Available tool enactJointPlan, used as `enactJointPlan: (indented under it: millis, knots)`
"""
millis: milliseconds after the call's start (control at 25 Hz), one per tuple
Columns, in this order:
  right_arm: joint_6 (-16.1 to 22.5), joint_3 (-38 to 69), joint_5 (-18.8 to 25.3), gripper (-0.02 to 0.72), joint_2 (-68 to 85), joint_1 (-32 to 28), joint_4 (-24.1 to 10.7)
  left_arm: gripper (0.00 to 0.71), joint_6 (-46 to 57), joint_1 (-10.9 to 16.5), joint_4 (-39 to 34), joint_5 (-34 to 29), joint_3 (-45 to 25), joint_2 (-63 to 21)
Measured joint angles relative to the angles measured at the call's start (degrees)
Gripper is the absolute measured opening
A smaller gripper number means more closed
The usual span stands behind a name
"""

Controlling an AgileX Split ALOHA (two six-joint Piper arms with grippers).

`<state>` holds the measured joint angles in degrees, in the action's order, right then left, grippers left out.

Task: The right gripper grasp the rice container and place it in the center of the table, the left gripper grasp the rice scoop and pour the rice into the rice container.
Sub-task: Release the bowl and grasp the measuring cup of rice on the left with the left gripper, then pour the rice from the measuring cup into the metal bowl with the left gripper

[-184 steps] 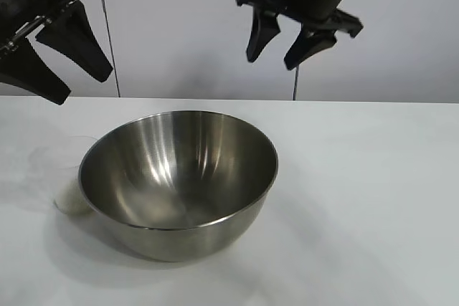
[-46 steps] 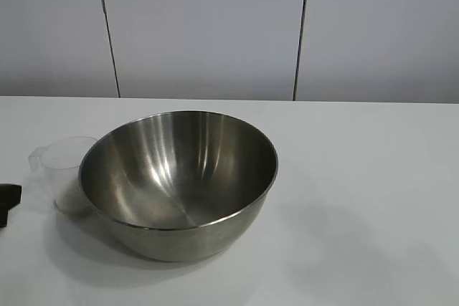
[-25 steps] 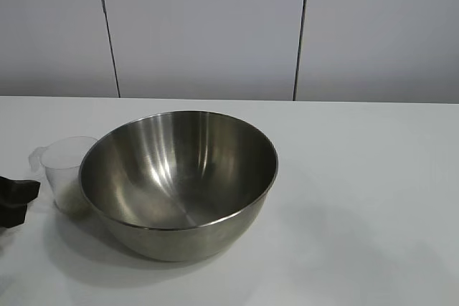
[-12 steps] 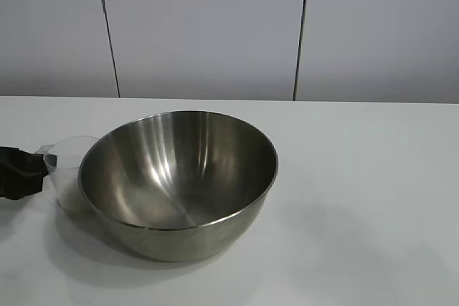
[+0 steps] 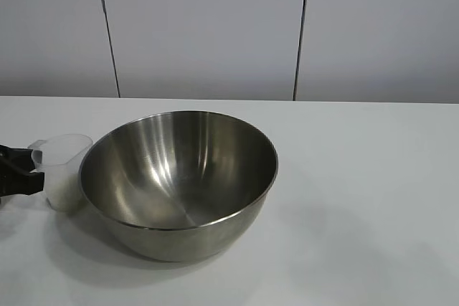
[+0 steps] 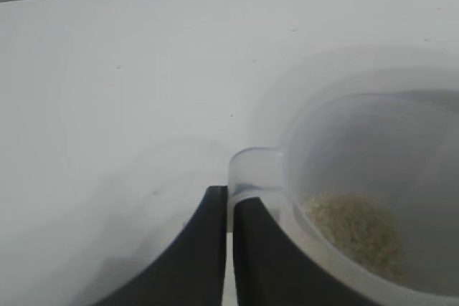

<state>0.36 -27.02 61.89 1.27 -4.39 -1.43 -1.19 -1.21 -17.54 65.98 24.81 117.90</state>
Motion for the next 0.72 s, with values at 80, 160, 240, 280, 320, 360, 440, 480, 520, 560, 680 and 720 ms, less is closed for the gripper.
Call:
enactJointPlan:
  millis: [80, 160, 240, 280, 320, 360, 440, 480, 520, 560, 680, 720]
  knots:
    - [0.00, 0.00, 0.00, 0.408, 0.00, 0.00, 0.00, 0.010, -0.88, 0.00, 0.67, 0.00, 0.00, -0.16]
    - [0.00, 0.00, 0.00, 0.408, 0.00, 0.00, 0.00, 0.010, -2.79, 0.00, 1.07, -0.42, 0.00, -1.74]
    - [0.00, 0.00, 0.00, 0.408, 0.00, 0.00, 0.00, 0.010, -4.55, 0.00, 1.53, -0.53, 0.00, -4.73]
    - [0.00, 0.00, 0.00, 0.408, 0.00, 0.00, 0.00, 0.010, -5.46, 0.00, 1.69, -0.53, 0.00, -6.64]
    - [0.00, 0.00, 0.06, 0.408, 0.00, 0.00, 0.00, 0.010, -6.50, 0.00, 1.69, -0.53, 0.00, -8.70]
    - [0.00, 0.00, 0.05, 0.408, 0.00, 0.00, 0.00, 0.010, -7.63, 0.00, 1.69, -0.53, 0.00, -10.45]
    - [0.00, 0.00, 0.05, 0.408, 0.00, 0.00, 0.00, 0.010, -10.81, -0.97, 1.69, -0.53, -0.05, -14.95]
    - [0.00, 0.00, 0.05, 0.408, 0.00, 0.00, 0.00, 0.010, -13.37, -1.93, 1.86, -0.53, -0.05, -17.21]
    - [0.00, 0.00, 0.05, 0.408, 0.00, 0.00, 0.00, 0.010, -15.84, -3.54, 2.38, -0.53, -0.05, -19.06]
    - [0.00, 0.00, 0.05, 0.408, 0.00, 0.00, 0.00, 0.010, -19.13, -5.58, 3.46, -0.70, -0.05, -21.14]
    - [0.00, 0.00, 0.05, 0.408, 0.00, 0.00, 0.00, 0.010, -29.19, -12.81, 9.42, -2.68, -0.09, -25.76]
    - [0.00, 0.00, 0.05, 0.408, 0.00, 0.00, 0.00, 0.010, -33.24, -15.61, 12.09, -3.29, -0.16, -26.71]
